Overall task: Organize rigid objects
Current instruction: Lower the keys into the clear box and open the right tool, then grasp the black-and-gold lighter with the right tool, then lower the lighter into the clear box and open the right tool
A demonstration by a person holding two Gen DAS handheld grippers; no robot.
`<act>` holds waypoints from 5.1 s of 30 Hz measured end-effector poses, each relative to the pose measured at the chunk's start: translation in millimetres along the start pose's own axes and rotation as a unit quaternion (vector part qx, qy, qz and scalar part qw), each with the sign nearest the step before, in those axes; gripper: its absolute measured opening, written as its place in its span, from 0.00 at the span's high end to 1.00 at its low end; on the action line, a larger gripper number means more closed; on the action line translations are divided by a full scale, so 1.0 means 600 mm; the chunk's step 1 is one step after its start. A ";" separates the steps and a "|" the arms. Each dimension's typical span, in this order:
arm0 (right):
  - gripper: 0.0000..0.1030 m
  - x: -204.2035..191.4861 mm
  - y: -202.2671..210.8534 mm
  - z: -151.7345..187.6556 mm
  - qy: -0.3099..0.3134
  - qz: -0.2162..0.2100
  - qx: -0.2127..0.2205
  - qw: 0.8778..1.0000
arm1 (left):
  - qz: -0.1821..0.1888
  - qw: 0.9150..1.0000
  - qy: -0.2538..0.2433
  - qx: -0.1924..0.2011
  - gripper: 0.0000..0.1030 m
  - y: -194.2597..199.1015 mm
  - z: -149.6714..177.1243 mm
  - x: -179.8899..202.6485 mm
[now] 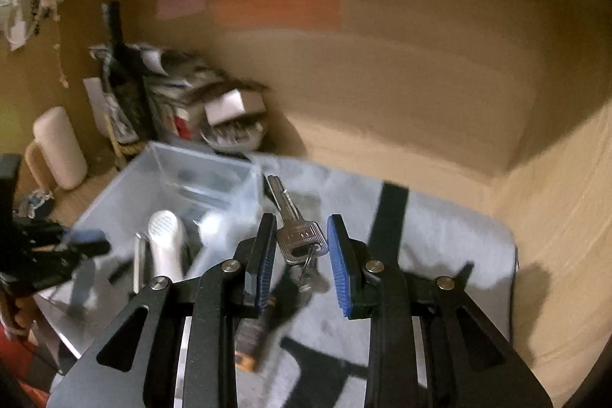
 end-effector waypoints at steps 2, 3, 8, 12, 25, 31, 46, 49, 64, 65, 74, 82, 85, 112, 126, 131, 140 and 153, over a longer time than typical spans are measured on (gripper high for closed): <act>0.76 -0.015 0.006 -0.017 0.010 -0.006 0.013 1.000 | 0.000 1.000 0.000 0.000 0.82 0.000 0.000 0.000; 0.76 -0.022 0.009 -0.023 0.014 -0.011 0.018 1.000 | 0.000 1.000 0.000 0.000 0.82 0.000 0.000 0.000; 0.76 -0.067 0.026 -0.054 0.028 -0.040 0.044 0.998 | 0.000 1.000 0.001 0.000 0.82 0.000 0.000 0.000; 0.76 -0.105 0.023 -0.064 0.044 -0.067 0.049 0.996 | 0.000 1.000 0.000 0.000 0.82 0.000 0.000 0.000; 0.76 -0.219 -0.066 -0.018 0.111 -0.118 -0.030 0.986 | 0.004 1.000 0.001 0.000 0.82 0.002 -0.001 0.001; 0.76 -0.234 -0.092 0.009 0.139 -0.123 -0.074 0.980 | 0.003 1.000 0.001 0.000 0.82 0.001 -0.002 0.001; 0.74 -0.233 -0.116 0.039 0.147 -0.119 -0.139 0.972 | 0.003 1.000 0.001 0.000 0.82 0.001 -0.001 0.002; 0.57 -0.228 -0.107 0.032 0.141 -0.114 -0.128 0.975 | 0.002 1.000 0.001 0.000 0.82 0.001 -0.002 0.001; 0.28 -0.131 -0.029 -0.028 0.063 -0.055 -0.027 0.996 | 0.002 1.000 0.001 0.000 0.82 0.000 -0.002 0.002; 0.28 -0.117 -0.027 -0.027 0.052 -0.048 -0.026 0.997 | 0.002 1.000 0.000 0.000 0.82 0.001 -0.002 0.002; 0.28 -0.023 -0.042 0.036 -0.028 -0.017 -0.061 0.998 | 0.001 1.000 0.000 0.000 0.82 0.000 -0.003 0.001; 0.29 -0.027 -0.093 0.129 -0.050 -0.040 -0.137 0.989 | 0.000 1.000 0.000 -0.001 0.82 0.000 -0.003 0.001; 0.30 -0.037 -0.102 0.149 -0.051 -0.050 -0.151 0.986 | 0.000 1.000 0.000 -0.001 0.82 -0.001 -0.003 0.000; 0.79 -0.042 -0.024 0.046 -0.018 -0.027 -0.043 0.999 | 0.000 1.000 0.000 -0.001 0.82 -0.002 -0.003 0.001; 0.79 -0.127 -0.011 -0.024 0.030 -0.079 -0.002 0.996 | 0.000 1.000 0.000 -0.001 0.82 -0.002 -0.003 0.001; 0.79 -0.159 -0.026 -0.020 0.050 -0.103 -0.017 0.993 | 0.000 1.000 0.001 -0.001 0.82 -0.001 -0.003 0.000; 0.79 -0.210 -0.081 0.018 0.077 -0.136 -0.077 0.985 | 0.001 1.000 0.001 -0.001 0.82 -0.001 -0.003 0.001; 0.79 -0.230 -0.116 0.043 0.114 -0.147 -0.137 0.973 | 0.002 1.000 0.003 0.000 0.82 -0.001 -0.002 0.002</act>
Point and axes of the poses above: each gripper's, at about its wrist camera, not at the fingertips, and y roughly against the way its jaws point, x to its right, z to its underside, the point moved 6 cm from there along -y, roughly the way its jaws point, and after that the axes turned 6 degrees about y, right-handed, at the moved point
